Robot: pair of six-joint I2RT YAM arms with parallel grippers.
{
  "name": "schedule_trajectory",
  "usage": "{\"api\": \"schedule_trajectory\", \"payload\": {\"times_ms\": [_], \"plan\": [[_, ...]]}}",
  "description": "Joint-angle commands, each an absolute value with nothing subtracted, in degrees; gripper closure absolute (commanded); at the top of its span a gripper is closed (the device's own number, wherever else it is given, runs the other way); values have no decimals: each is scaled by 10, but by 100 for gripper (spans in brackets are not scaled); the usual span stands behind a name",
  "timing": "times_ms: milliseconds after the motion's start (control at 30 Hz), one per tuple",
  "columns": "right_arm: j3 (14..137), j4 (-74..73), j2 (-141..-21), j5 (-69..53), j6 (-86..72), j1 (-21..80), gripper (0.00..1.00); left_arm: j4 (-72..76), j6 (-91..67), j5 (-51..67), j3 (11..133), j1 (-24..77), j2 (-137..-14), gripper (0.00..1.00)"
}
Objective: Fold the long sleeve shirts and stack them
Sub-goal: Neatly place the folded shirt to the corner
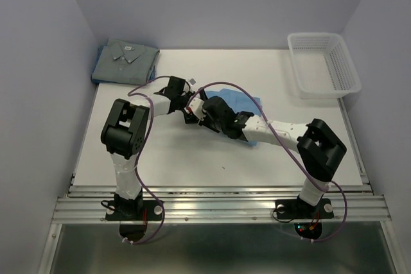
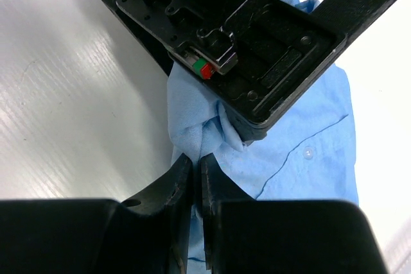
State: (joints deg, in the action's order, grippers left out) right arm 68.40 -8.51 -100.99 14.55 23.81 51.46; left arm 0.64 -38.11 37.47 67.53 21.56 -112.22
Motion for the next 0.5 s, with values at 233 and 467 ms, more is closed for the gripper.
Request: {"api": "schedule_trajectory", "payload": {"times_ms": [233, 467], "plan": [[671, -36, -956, 105, 243, 519, 95, 40, -411, 374, 688, 229, -1163, 11], [652, -37, -941, 86, 246, 519, 95, 47, -388, 383, 720, 220, -1172, 46]]}}
